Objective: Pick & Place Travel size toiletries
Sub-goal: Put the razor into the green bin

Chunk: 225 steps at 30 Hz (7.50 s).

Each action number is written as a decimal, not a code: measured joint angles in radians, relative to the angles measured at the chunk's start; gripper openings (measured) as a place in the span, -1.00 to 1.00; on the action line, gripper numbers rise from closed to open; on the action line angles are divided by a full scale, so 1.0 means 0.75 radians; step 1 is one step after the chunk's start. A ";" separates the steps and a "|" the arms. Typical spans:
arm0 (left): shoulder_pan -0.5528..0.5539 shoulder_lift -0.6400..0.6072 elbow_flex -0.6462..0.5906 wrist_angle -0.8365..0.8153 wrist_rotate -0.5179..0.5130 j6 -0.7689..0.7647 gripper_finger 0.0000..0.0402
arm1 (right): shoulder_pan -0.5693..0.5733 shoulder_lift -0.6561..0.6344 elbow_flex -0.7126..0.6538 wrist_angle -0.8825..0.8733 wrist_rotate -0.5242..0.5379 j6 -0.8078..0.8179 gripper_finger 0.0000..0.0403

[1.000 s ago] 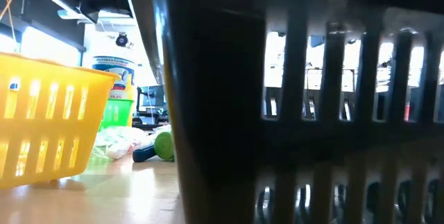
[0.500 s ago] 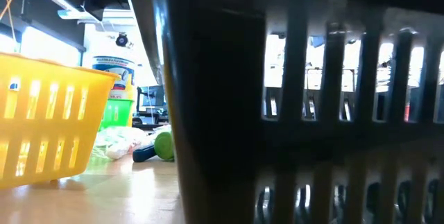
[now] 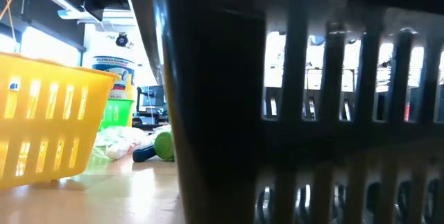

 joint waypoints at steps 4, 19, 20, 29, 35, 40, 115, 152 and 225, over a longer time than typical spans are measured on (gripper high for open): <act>-0.001 -0.001 0.000 -0.004 0.000 0.002 -0.87 | 0.009 0.000 0.000 -0.001 0.014 -0.014 -0.84; -0.001 -0.069 -0.003 -0.073 0.004 -0.001 -0.87 | -0.004 0.000 0.000 -0.038 -0.013 0.050 0.03; -0.001 -0.094 -0.003 -0.096 -0.002 -0.012 -0.87 | -0.007 0.000 0.000 -0.044 -0.013 0.051 0.07; -0.075 -0.480 -0.002 -0.724 -0.249 -0.295 -0.87 | -0.048 -0.001 0.000 -0.152 -0.025 0.063 0.15; -0.262 -0.631 -0.001 -1.117 -0.587 -0.712 -0.87 | -0.082 -0.001 -0.001 -0.150 -0.149 0.094 0.09; -0.410 -0.601 -0.002 -1.306 -0.734 -1.040 -0.87 | -0.106 -0.045 -0.016 -0.173 -0.167 0.077 0.03; -0.088 -0.148 0.605 -1.842 -0.496 -0.100 -0.62 | -0.206 -1.335 -0.915 -0.145 0.093 0.078 -0.98; 0.050 0.547 0.715 -2.009 -0.159 1.439 -0.04 | -0.205 -1.334 -0.914 -0.185 0.087 0.011 -0.98; -0.009 0.602 0.716 -1.989 -0.185 1.534 -0.32 | -0.205 -1.333 -0.914 -0.179 0.092 0.017 -0.98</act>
